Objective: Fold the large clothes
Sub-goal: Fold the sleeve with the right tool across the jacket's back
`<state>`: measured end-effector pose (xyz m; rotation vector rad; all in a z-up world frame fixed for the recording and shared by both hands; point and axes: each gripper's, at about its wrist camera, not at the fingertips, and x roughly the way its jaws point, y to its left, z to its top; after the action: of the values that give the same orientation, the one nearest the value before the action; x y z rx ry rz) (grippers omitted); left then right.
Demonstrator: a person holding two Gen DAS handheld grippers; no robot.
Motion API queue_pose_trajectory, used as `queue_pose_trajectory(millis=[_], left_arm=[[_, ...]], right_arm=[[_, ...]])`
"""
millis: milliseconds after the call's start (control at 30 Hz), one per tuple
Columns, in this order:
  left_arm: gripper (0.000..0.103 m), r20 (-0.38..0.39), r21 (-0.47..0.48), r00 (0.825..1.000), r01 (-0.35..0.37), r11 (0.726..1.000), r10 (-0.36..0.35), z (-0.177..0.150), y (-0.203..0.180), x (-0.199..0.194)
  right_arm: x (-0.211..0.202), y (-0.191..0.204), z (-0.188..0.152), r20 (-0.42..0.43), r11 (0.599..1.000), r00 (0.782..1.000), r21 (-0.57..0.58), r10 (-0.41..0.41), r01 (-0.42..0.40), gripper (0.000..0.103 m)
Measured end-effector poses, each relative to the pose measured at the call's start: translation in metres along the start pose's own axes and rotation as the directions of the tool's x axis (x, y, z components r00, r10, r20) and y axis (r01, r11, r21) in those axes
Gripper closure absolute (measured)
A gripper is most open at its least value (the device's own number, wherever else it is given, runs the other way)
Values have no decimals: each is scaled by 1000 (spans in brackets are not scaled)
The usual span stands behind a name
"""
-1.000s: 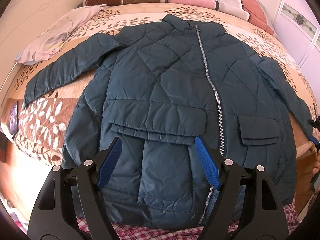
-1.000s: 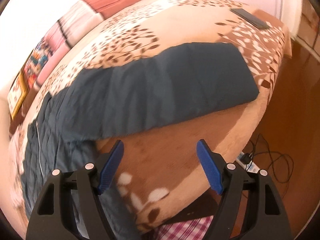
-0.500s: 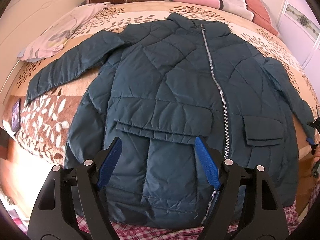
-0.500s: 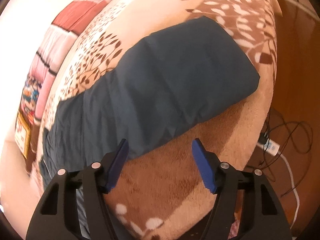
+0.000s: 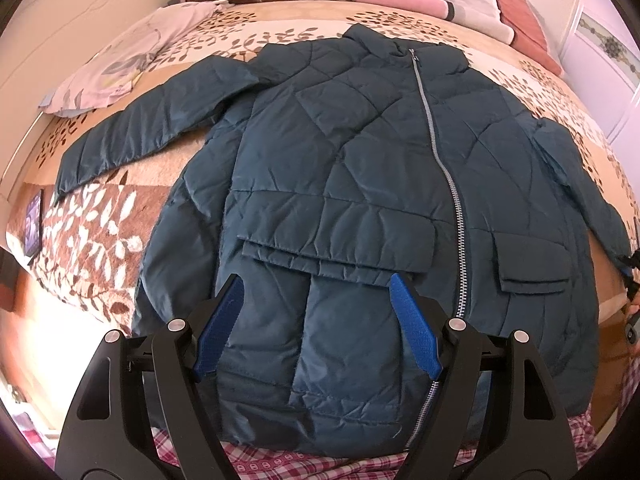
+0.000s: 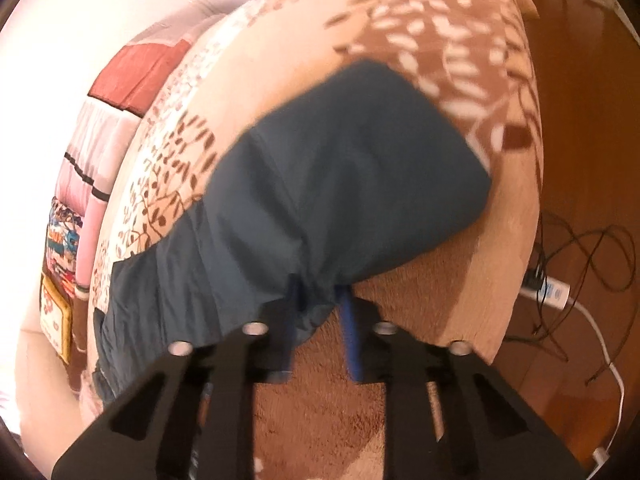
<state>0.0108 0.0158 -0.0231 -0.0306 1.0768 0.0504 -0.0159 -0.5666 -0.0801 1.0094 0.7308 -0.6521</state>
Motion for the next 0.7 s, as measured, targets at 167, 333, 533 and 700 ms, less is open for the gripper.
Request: queue_pose_trajectory(millis=[167,333,533,700], left_arm=[[28,6,-9,1000,12,1000,-12,0,2,-1],[28,14,-27,999,32,999,-32,-1,8,-2],[28,25,-67,998,63,996,-62,-1,18,-2],[28,36,-114,996,83,990,-79,-1,34,0]], right_arm=[[-38,40,7,128,988,991,-155,44,-24,94],[-88,116,7,225,923,956,-373,188,-93,95],[-135,234,-28,172,734,895,-644,411,-214,95],[-137,317,-92,9,550,865,-775,502,-311,95]])
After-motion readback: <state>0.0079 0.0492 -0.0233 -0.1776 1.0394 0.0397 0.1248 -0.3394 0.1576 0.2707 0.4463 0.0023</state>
